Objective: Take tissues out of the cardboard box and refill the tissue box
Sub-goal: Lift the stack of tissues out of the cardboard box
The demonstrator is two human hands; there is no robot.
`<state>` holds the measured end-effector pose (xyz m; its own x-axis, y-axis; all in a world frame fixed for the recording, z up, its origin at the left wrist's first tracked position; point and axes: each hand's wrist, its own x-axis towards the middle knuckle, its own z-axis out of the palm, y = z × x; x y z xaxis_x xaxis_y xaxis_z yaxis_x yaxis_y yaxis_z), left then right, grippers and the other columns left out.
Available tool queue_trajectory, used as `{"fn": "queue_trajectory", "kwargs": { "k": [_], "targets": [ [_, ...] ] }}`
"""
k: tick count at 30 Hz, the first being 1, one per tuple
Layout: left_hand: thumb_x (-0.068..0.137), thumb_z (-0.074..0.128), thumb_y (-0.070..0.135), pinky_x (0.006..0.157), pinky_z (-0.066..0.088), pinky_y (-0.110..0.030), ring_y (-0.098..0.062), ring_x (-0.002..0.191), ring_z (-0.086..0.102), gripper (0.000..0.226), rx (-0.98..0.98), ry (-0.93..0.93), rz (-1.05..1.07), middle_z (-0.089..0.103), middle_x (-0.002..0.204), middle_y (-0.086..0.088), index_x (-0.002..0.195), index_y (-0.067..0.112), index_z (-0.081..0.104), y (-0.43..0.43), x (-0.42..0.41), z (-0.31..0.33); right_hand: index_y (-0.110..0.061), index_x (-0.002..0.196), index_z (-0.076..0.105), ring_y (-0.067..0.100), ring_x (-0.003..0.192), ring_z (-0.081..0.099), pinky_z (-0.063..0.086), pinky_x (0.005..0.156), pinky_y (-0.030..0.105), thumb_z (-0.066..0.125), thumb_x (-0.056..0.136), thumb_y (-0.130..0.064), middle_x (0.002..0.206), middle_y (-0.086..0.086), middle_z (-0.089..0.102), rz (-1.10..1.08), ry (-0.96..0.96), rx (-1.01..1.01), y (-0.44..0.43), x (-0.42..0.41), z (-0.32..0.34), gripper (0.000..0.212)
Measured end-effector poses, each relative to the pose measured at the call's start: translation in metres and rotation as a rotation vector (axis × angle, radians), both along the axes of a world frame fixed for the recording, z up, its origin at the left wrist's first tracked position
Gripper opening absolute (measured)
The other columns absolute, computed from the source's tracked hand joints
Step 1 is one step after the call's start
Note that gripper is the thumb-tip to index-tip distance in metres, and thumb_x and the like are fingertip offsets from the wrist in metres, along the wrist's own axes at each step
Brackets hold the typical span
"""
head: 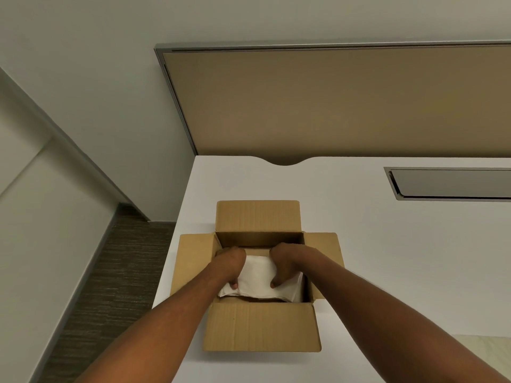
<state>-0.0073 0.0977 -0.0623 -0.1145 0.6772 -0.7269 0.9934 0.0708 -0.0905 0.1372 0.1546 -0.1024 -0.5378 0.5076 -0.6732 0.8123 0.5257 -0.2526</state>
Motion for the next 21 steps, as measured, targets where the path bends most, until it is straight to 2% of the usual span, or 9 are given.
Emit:
{"fn": "queue_trajectory", "kwargs": {
  "k": [3,6,12,17,21],
  "targets": [
    [0.074,0.08,0.019,0.112,0.035,-0.037,-0.03,0.133,0.041,0.088,0.044,-0.004,-0.033,0.04,0.145,-0.016,0.142,0.003,0.027,-0.006,0.002,0.001,-0.017,0.118,0.056,0.021,0.09,0.06,0.052,0.076,0.03,0.08,0.065,-0.048,0.113,0.006,0.063,0.025,0.035,0.027,-0.005,0.003,0.003,0.066],
    [0.071,0.082,0.018,0.112,0.033,-0.04,-0.031,0.134,0.039,0.093,0.106,-0.028,-0.1,0.039,0.146,-0.017,0.143,0.005,0.025,-0.01,-0.002,-0.001,-0.017,0.119,0.056,0.023,0.095,0.062,0.056,0.082,0.035,0.079,0.063,-0.053,0.115,0.005,0.063,0.041,0.06,0.002,-0.005,0.008,0.009,0.07],
    [0.069,0.082,0.024,0.101,0.042,-0.033,-0.026,0.121,0.049,0.079,0.191,-0.12,-0.155,0.047,0.136,-0.011,0.134,0.01,0.04,-0.007,-0.009,0.005,-0.018,0.121,0.054,0.022,0.1,0.06,0.054,0.084,0.035,0.078,0.062,-0.058,0.119,0.004,0.063,0.041,0.145,-0.074,0.004,0.017,0.028,0.075],
    [0.07,0.081,0.024,0.097,0.046,-0.034,-0.025,0.115,0.052,0.074,0.183,-0.226,-0.149,0.048,0.134,-0.011,0.131,0.011,0.042,-0.01,-0.016,0.008,-0.02,0.124,0.052,0.025,0.107,0.059,0.052,0.087,0.036,0.08,0.063,-0.052,0.122,0.003,0.061,0.043,0.16,-0.125,0.004,0.019,0.036,0.074],
    [0.073,0.078,0.027,0.098,0.047,-0.035,-0.025,0.116,0.052,0.072,0.171,-0.266,-0.156,0.043,0.14,-0.01,0.132,0.012,0.039,-0.016,-0.021,0.005,-0.02,0.126,0.05,0.027,0.11,0.057,0.053,0.091,0.039,0.08,0.065,-0.05,0.125,0.004,0.059,0.086,0.125,-0.125,0.002,0.016,0.038,0.075]
  ]
}}
